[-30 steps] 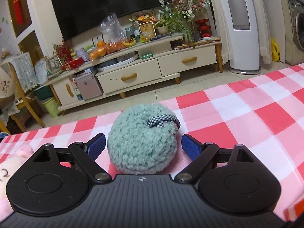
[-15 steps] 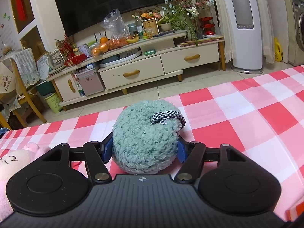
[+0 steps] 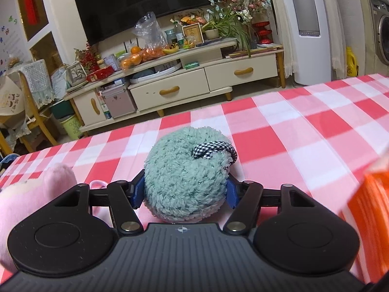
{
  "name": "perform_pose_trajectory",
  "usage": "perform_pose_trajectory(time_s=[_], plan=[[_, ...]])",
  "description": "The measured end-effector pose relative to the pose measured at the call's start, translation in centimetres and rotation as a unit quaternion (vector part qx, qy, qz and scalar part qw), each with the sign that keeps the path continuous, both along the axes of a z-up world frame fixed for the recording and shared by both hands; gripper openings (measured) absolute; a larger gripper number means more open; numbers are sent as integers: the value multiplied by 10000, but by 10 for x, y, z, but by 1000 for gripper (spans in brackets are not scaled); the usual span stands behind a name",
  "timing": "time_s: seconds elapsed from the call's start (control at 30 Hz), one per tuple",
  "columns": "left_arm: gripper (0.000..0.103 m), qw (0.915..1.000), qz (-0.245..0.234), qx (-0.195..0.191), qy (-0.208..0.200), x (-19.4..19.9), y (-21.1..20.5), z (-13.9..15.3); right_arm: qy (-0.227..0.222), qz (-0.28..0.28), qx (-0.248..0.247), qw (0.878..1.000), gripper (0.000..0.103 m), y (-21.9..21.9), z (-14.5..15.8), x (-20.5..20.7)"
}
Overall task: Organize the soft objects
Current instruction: 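Carry the pig and ball over the cardboard box and open both tools to drop them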
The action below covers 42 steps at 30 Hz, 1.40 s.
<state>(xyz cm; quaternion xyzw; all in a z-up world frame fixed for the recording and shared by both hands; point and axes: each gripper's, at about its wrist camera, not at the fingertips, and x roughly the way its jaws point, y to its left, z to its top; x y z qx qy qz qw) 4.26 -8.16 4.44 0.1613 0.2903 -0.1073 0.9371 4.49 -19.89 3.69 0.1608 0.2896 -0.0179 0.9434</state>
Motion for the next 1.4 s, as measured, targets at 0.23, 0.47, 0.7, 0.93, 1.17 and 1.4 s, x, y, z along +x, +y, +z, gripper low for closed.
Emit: perform_pose_trajectory(time_s=[0.23,0.47,0.7,0.93,1.17,1.4], plan=[[88,9989,60,-394,235,-11,14,5,104,-37,110,9999,77,-4,3,-18],[88,9965,106,-765,317,-29,29,17,115,-227,337,9991,76,-12,7,-39],[88,9930,82,-1119,371,-53,44,27,-25,-534,527,9972,76,-22,15,-66],[88,9893,-56,-1408,383,-74,55,38,-57,-609,448,9971,76,-15,15,-85],[88,9873,-217,-1538,341,-87,66,45,-56,-452,277,9986,76,2,16,-99],[88,9844,-319,-1716,222,-97,78,58,73,-129,63,9999,76,31,11,-100]])
